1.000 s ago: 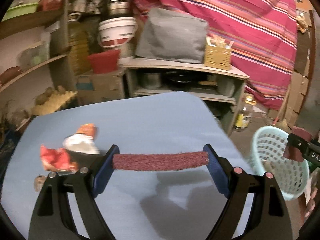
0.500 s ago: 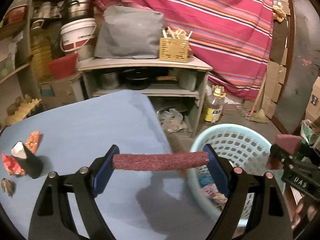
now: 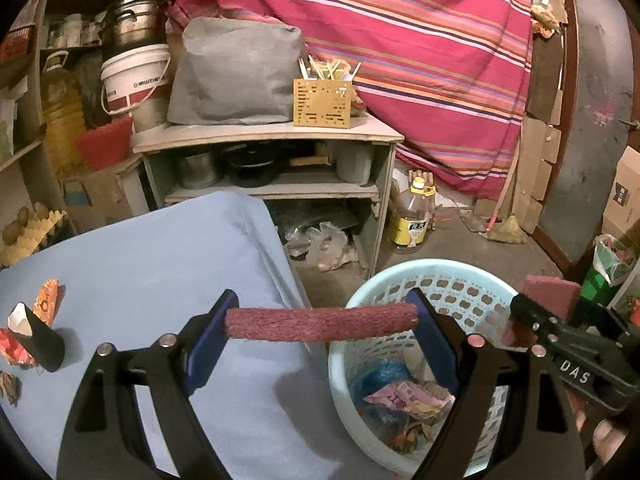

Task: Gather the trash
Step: 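Open the left tool, then the right tool, dropping both pads into the basket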

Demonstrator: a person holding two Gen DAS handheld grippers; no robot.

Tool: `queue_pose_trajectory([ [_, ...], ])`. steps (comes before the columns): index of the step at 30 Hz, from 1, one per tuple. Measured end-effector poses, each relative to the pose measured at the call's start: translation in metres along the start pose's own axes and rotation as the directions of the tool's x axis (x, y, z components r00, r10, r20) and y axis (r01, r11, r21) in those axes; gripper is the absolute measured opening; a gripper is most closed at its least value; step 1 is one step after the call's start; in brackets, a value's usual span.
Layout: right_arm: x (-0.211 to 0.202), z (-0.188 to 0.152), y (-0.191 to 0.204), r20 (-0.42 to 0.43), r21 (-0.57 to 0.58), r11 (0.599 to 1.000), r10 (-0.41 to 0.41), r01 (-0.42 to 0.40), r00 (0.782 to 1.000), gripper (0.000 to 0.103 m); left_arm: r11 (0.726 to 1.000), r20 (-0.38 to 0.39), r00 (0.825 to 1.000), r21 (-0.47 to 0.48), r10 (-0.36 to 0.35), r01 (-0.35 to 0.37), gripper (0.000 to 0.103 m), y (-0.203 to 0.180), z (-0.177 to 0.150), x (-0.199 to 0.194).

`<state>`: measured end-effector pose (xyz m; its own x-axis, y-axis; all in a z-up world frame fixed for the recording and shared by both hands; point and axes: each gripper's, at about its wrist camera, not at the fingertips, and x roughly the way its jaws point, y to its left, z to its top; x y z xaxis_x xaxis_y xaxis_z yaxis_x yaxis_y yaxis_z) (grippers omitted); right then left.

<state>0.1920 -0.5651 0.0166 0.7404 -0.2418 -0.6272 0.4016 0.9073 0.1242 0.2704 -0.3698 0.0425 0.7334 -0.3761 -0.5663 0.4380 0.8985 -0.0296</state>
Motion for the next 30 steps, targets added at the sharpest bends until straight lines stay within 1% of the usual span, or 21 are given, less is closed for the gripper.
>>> queue_pose_trajectory([
  [1,0.000,0.001,0.000,0.003,0.002,1.000,-0.005,0.005,1.000,0.093,1.000,0.004,1.000,-0.002,0.000,0.000,0.084,0.000,0.002,0.000],
  [2,0.000,0.002,-0.001,0.007,0.004,1.000,-0.009,0.009,1.000,0.094,1.000,0.006,1.000,-0.004,0.000,0.000,0.084,-0.001,0.003,0.000],
  [5,-0.002,0.003,-0.005,0.010,0.018,1.000,-0.017,0.016,1.000,0.097,1.000,0.005,1.000,-0.008,-0.001,0.001,0.084,-0.001,0.004,0.001],
  [7,-0.005,0.004,-0.009,0.017,0.027,0.999,-0.044,0.044,0.999,0.098,1.000,0.001,1.000,-0.010,-0.003,0.003,0.084,-0.002,0.005,0.002],
  [13,-0.016,0.004,-0.023,0.044,0.054,0.995,-0.090,0.088,0.995,0.098,0.999,-0.028,0.999,-0.001,-0.032,0.032,0.084,-0.017,-0.001,0.014],
  [19,-0.028,0.008,-0.031,0.074,0.074,0.992,-0.106,0.100,0.992,0.098,0.998,-0.057,0.997,0.020,-0.059,0.061,0.084,-0.038,-0.005,0.026],
  [26,-0.033,0.008,-0.042,0.076,0.121,0.988,-0.103,0.093,0.992,0.098,0.994,-0.070,0.995,0.077,-0.070,0.076,0.085,-0.055,-0.009,0.033],
  [27,-0.034,0.008,-0.043,0.075,0.128,0.987,-0.103,0.093,0.992,0.098,0.994,-0.075,0.995,0.079,-0.071,0.077,0.085,-0.056,-0.010,0.035],
  [28,-0.034,0.008,-0.044,0.074,0.130,0.987,-0.103,0.093,0.992,0.098,0.993,-0.086,0.993,0.078,-0.077,0.084,0.090,-0.058,-0.011,0.038],
  [30,-0.033,0.007,-0.045,0.069,0.132,0.987,-0.102,0.092,0.992,0.098,0.993,-0.099,0.992,0.074,-0.082,0.089,0.094,-0.058,-0.013,0.040],
])
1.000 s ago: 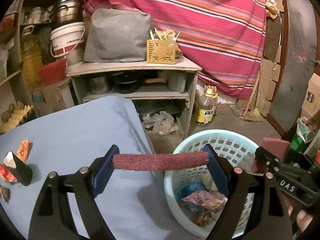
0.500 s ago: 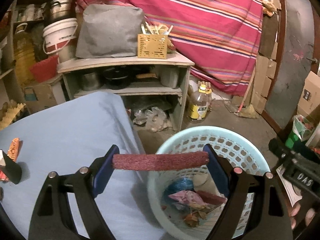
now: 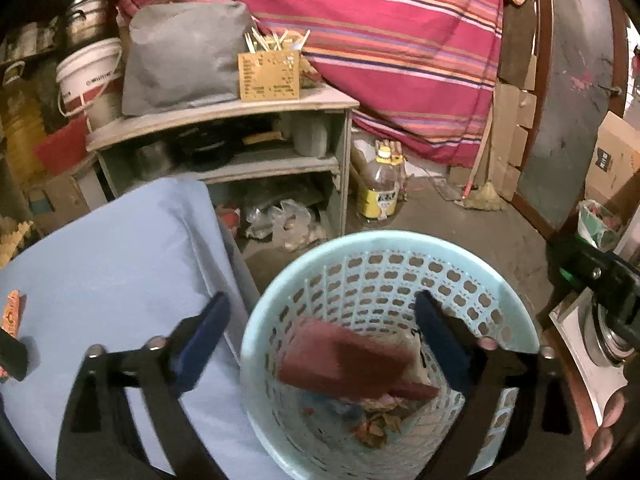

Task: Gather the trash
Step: 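Open the left tool, then the right tool, dropping both pads into the basket, then move both tools back over the table toward the brown cloth and black cup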

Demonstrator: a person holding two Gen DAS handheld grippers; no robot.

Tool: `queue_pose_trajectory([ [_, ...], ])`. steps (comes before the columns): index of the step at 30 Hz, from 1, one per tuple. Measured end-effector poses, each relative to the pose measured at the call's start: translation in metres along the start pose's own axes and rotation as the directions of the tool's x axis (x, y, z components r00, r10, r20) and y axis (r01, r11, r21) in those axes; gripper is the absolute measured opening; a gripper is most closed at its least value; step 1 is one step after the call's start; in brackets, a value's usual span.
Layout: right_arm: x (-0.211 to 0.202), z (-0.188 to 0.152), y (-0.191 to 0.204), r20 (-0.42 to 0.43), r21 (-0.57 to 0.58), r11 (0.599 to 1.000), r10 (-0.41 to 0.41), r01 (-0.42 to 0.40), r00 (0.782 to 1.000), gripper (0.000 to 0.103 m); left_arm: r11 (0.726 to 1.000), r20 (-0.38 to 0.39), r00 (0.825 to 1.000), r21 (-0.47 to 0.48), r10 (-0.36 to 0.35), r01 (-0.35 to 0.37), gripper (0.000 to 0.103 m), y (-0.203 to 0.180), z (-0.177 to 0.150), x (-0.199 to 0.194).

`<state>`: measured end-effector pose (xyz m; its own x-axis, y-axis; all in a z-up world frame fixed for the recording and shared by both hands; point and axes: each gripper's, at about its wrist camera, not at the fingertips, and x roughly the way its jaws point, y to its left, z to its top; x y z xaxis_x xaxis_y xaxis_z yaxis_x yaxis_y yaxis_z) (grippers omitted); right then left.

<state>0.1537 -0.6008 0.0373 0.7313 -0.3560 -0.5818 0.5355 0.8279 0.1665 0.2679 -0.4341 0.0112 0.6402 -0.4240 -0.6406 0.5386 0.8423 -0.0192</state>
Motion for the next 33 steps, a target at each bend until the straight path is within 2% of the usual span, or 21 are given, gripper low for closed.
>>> queue_pose_trajectory([
  [5,0.002,-0.001,0.004,-0.010,-0.007,1.000,-0.003,0.003,1.000,0.098,1.000,-0.011,1.000,-0.002,0.011,-0.011,0.094,0.006,-0.006,-0.002],
  [9,0.003,-0.001,0.014,-0.016,0.004,1.000,0.011,-0.011,1.000,0.098,0.999,0.004,0.999,-0.016,0.039,-0.039,0.094,0.029,-0.012,-0.019],
  [12,0.002,-0.002,0.027,-0.017,-0.004,1.000,0.022,-0.022,1.000,0.098,0.997,0.009,0.997,-0.033,0.072,-0.072,0.094,0.060,-0.020,-0.038],
  [17,-0.001,-0.008,0.067,-0.006,-0.024,0.998,0.066,-0.066,0.998,0.098,0.984,0.010,0.987,-0.079,0.160,-0.159,0.094,0.133,-0.045,-0.074],
  [19,-0.003,-0.011,0.084,-0.004,-0.034,0.996,0.087,-0.087,0.996,0.098,0.973,0.012,0.977,-0.092,0.213,-0.211,0.094,0.162,-0.057,-0.087],
  [22,-0.005,-0.018,0.116,-0.010,-0.058,0.991,0.123,-0.124,0.992,0.098,0.945,0.004,0.952,-0.122,0.305,-0.302,0.097,0.215,-0.082,-0.107],
  [28,-0.002,-0.033,0.181,-0.034,-0.110,0.976,0.183,-0.186,0.983,0.098,0.872,-0.065,0.894,-0.200,0.444,-0.447,0.097,0.315,-0.131,-0.135],
  [30,-0.002,-0.042,0.202,-0.045,-0.122,0.971,0.203,-0.207,0.978,0.098,0.854,-0.076,0.885,-0.239,0.458,-0.463,0.097,0.336,-0.140,-0.142],
  [33,-0.001,-0.054,0.234,-0.068,-0.152,0.959,0.230,-0.237,0.971,0.098,0.833,-0.087,0.886,-0.310,0.456,-0.459,0.097,0.365,-0.154,-0.155],
])
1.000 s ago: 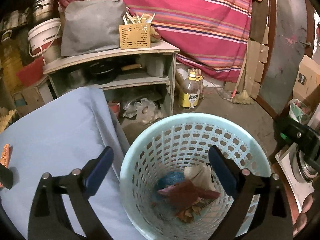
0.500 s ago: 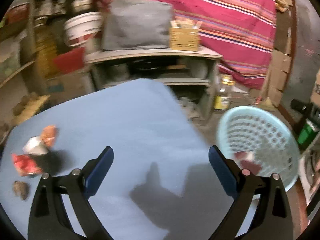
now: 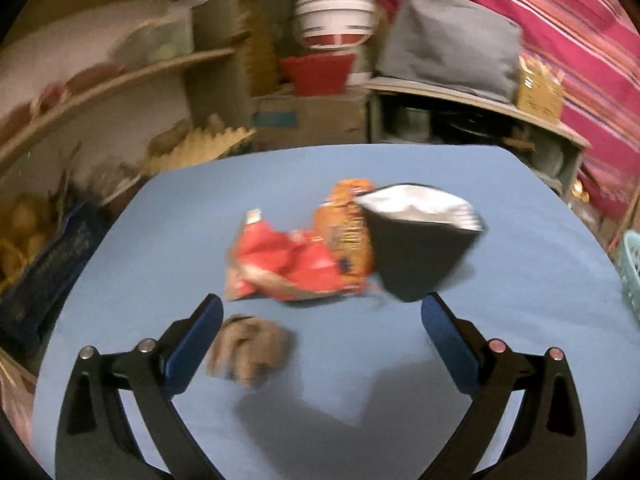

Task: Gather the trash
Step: 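Move both tools back over the table toward the brown cloth and black cup, then grasp the brown crumpled cloth with the left tool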

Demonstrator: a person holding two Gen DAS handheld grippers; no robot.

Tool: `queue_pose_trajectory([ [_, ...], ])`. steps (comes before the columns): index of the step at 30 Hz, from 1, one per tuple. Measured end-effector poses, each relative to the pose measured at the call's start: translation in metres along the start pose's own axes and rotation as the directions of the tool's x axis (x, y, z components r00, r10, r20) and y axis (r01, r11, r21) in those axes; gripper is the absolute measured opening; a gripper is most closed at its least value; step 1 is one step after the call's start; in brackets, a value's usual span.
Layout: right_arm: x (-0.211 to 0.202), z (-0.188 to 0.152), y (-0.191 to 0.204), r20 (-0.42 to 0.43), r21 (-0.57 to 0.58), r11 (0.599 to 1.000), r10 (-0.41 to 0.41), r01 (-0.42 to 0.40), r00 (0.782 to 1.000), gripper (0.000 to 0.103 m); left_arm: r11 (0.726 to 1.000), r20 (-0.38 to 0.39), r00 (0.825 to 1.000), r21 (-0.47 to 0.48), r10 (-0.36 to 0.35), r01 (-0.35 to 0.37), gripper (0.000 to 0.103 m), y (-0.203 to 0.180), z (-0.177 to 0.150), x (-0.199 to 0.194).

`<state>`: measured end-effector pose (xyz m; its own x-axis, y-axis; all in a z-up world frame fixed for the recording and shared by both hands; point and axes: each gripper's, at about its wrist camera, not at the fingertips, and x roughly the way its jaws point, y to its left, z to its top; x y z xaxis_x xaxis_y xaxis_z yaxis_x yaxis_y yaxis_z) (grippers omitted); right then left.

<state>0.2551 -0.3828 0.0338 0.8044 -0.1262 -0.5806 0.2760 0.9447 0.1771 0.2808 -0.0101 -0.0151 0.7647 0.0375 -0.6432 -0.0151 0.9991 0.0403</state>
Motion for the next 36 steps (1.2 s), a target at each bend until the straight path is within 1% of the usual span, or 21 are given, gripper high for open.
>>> queue_pose_trajectory([
  [1,0.003,-0.003,0.013,-0.006,-0.019,1.000,0.011,-0.011,1.000,0.098,1.000,-0.004,1.000,-0.010,-0.002,0.002,0.097,0.008,-0.002,0.001],
  [3,0.008,-0.008,0.034,-0.013,-0.053,0.998,0.026,-0.026,1.000,0.098,1.000,-0.018,1.000,0.000,0.000,0.000,0.097,0.020,-0.008,0.003],
  [5,0.012,-0.015,0.061,-0.019,-0.108,0.993,0.042,-0.044,0.999,0.098,0.999,-0.031,0.999,0.030,0.026,-0.025,0.097,0.025,-0.010,0.007],
  [6,0.015,-0.017,0.069,-0.022,-0.124,0.991,0.045,-0.047,0.999,0.098,0.999,-0.032,0.999,0.037,0.033,-0.032,0.097,0.027,-0.012,0.007],
  [8,0.020,-0.023,0.090,-0.036,-0.160,0.985,0.058,-0.063,0.998,0.098,0.999,-0.049,0.999,0.030,0.024,-0.023,0.097,0.037,-0.015,0.009],
  [10,0.027,-0.028,0.108,-0.063,-0.163,0.981,0.094,-0.103,0.994,0.098,1.000,-0.077,0.997,0.015,0.006,-0.005,0.097,0.046,-0.015,0.015],
  [13,0.036,-0.033,0.128,-0.093,-0.154,0.978,0.131,-0.144,0.987,0.098,1.000,-0.107,0.994,-0.006,-0.003,0.002,0.096,0.056,-0.017,0.023],
  [15,0.041,-0.038,0.140,-0.103,-0.166,0.974,0.138,-0.154,0.985,0.098,1.000,-0.118,0.993,-0.025,-0.016,0.013,0.096,0.062,-0.017,0.027],
  [17,0.046,-0.043,0.154,-0.118,-0.187,0.968,0.145,-0.165,0.982,0.098,0.998,-0.123,0.992,-0.046,-0.043,0.037,0.086,0.066,-0.017,0.029],
  [18,0.048,-0.045,0.159,-0.124,-0.193,0.966,0.147,-0.170,0.981,0.098,0.997,-0.129,0.989,-0.044,-0.070,0.065,0.076,0.065,-0.017,0.031],
  [19,0.050,-0.049,0.165,-0.132,-0.202,0.963,0.152,-0.176,0.980,0.098,0.995,-0.137,0.986,-0.035,-0.095,0.091,0.065,0.063,-0.017,0.032],
  [20,0.050,-0.052,0.170,-0.139,-0.209,0.961,0.157,-0.183,0.978,0.098,0.995,-0.143,0.984,-0.022,-0.104,0.102,0.058,0.061,-0.018,0.034],
  [21,0.052,-0.055,0.176,-0.149,-0.220,0.956,0.162,-0.192,0.975,0.098,0.994,-0.150,0.983,-0.004,-0.107,0.108,0.049,0.058,-0.019,0.035],
  [23,0.053,-0.061,0.186,-0.160,-0.235,0.951,0.167,-0.202,0.973,0.098,0.995,-0.143,0.985,0.017,-0.092,0.096,0.049,0.053,-0.019,0.033],
  [29,0.057,-0.079,0.221,-0.204,-0.277,0.925,0.207,-0.259,0.957,0.099,0.995,-0.092,0.991,0.016,-0.099,0.101,0.049,0.059,-0.014,0.018],
  [33,0.062,-0.089,0.245,-0.220,-0.323,0.905,0.212,-0.277,0.952,0.099,0.996,-0.068,0.994,-0.025,-0.090,0.088,0.049,0.076,-0.008,0.013],
  [36,0.069,-0.091,0.258,-0.226,-0.339,0.898,0.212,-0.281,0.951,0.099,0.994,-0.053,0.996,-0.078,-0.075,0.070,0.049,0.096,-0.003,0.011],
])
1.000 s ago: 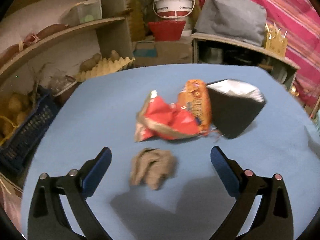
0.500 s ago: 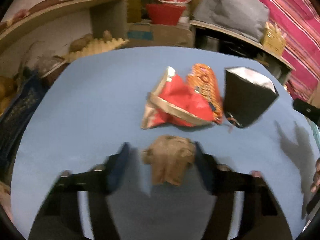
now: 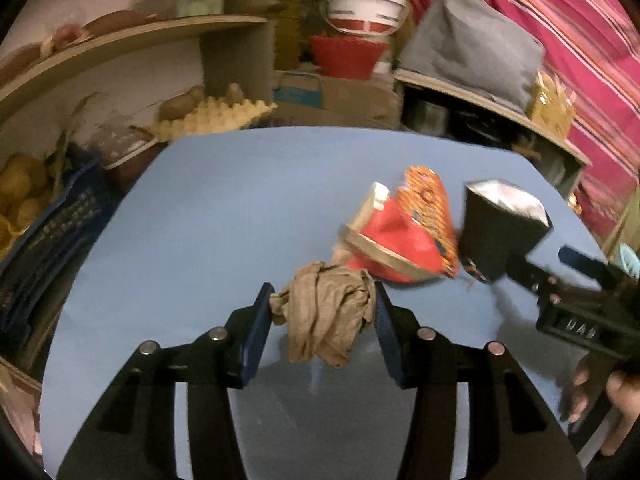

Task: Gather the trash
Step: 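Grasp the brown crumpled cloth with the left tool, then grasp the black cup by its rim with the right tool while the left tool holds the cloth, then carry the brown cloth and black cup over the basket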

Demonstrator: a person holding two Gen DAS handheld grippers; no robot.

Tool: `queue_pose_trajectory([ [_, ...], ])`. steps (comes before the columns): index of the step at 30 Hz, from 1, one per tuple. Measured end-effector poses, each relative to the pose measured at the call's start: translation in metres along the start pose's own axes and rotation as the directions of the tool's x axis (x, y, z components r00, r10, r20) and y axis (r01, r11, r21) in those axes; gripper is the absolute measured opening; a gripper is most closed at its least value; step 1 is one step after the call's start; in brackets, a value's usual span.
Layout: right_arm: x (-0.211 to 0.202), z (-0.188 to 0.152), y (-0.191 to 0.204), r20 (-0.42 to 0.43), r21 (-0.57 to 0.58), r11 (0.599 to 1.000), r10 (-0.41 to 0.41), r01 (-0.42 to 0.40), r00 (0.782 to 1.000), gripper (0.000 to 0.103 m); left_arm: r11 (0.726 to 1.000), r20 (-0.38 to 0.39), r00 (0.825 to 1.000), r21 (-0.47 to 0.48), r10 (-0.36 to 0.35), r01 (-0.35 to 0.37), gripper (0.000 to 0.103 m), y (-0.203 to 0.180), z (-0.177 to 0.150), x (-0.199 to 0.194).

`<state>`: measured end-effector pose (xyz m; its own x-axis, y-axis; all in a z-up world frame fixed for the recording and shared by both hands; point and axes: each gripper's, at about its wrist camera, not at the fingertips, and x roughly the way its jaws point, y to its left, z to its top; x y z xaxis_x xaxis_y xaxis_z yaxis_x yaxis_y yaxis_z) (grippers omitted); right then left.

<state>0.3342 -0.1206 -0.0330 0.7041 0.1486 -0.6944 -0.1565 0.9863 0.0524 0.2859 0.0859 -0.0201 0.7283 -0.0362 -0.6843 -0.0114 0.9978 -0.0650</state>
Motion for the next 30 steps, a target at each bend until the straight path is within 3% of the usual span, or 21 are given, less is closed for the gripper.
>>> queue_pose_trajectory([
  [8,0.017,0.016,0.021,0.012,-0.034,0.999,0.024,-0.023,1.000,0.097,0.996,0.040,0.998,-0.084,0.044,-0.041,0.049,0.035,0.010,-0.009],
  [9,0.017,0.017,0.022,0.019,-0.040,0.999,0.029,-0.028,0.999,0.095,0.995,0.041,0.998,-0.085,0.049,-0.045,0.049,0.035,0.010,-0.010],
  [11,0.017,0.019,0.024,0.021,-0.052,0.998,0.043,-0.042,0.999,0.077,0.995,0.042,0.998,-0.085,0.053,-0.050,0.049,0.036,0.011,-0.010],
  [13,0.022,0.019,0.025,-0.007,-0.066,0.996,0.064,-0.065,0.998,0.067,0.996,0.041,0.998,-0.080,0.052,-0.049,0.049,0.035,0.011,-0.010],
  [20,0.005,0.019,0.012,0.030,-0.068,0.996,0.058,-0.056,0.998,0.067,0.997,0.056,0.996,-0.043,0.065,-0.063,0.049,0.023,0.010,-0.010],
  [30,-0.040,0.011,-0.073,0.052,0.039,0.999,-0.038,0.036,0.998,0.067,0.999,0.073,0.996,-0.009,0.052,-0.052,0.049,-0.002,0.010,-0.009],
])
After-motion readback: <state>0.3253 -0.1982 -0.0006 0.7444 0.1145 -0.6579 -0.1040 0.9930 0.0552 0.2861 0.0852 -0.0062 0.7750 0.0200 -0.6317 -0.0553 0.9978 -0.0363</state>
